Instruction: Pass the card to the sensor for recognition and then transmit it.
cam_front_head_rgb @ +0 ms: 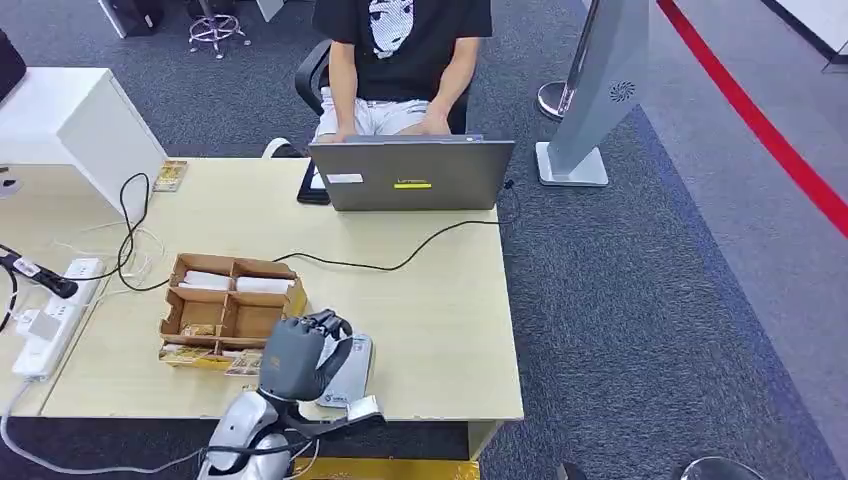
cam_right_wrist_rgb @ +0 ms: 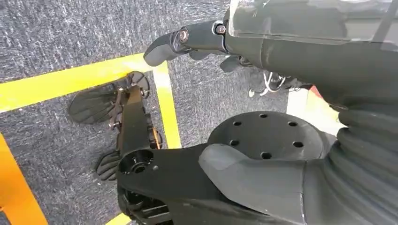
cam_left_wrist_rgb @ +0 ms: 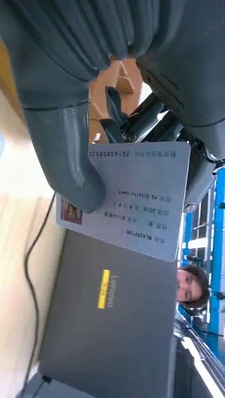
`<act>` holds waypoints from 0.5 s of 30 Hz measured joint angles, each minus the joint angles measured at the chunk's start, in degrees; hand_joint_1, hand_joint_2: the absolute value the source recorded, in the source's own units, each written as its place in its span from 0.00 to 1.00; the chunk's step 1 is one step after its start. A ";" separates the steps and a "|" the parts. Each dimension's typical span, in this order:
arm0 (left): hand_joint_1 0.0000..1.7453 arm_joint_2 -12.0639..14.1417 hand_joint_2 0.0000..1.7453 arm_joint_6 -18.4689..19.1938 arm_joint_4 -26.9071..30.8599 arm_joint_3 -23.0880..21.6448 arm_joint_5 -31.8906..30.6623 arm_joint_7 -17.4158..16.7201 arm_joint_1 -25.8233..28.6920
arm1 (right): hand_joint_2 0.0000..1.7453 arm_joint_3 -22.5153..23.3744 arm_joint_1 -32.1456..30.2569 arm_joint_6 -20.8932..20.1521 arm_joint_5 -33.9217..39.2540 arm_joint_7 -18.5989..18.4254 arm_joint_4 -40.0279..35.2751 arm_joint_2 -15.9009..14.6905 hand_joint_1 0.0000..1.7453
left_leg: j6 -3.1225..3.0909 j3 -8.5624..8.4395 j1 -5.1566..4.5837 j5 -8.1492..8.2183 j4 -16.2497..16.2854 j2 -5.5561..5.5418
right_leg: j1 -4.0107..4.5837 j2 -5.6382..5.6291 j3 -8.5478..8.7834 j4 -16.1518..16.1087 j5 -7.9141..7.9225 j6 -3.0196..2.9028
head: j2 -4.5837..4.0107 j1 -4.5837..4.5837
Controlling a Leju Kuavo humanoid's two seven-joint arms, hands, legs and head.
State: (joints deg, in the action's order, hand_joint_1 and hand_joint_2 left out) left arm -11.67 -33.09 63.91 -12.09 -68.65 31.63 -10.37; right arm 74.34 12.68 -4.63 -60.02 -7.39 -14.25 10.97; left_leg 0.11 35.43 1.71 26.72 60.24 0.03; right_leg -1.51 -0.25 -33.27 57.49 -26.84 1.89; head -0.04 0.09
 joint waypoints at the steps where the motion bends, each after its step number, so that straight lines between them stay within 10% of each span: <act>1: 1.00 0.00 1.00 0.00 0.39 0.02 0.00 0.00 0.00 | 1.00 0.00 0.02 0.00 0.00 0.00 0.00 0.00 0.00 | 0.00 0.00 0.00 0.00 0.00 0.00 | 0.00 0.00 0.00 0.00 0.00 0.00 | 0.00 0.00; 15: 1.00 0.37 1.00 0.78 2.03 0.04 2.38 0.24 -3.28 | 1.00 -0.11 0.88 -0.22 -1.82 -1.23 0.07 0.02 0.00 | -0.01 0.03 0.00 -0.07 0.00 -0.03 | 0.00 0.05 -0.01 0.01 0.04 0.02 | 0.00 0.00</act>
State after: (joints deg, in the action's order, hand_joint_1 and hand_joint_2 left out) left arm -11.30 -32.31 65.94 -12.04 -66.27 31.87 -13.65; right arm 74.23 13.57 -4.85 -61.84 -8.61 -14.18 10.99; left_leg 0.10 35.46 1.71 26.65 60.24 0.00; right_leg -1.51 -0.20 -33.27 57.50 -26.80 1.91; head -0.04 0.09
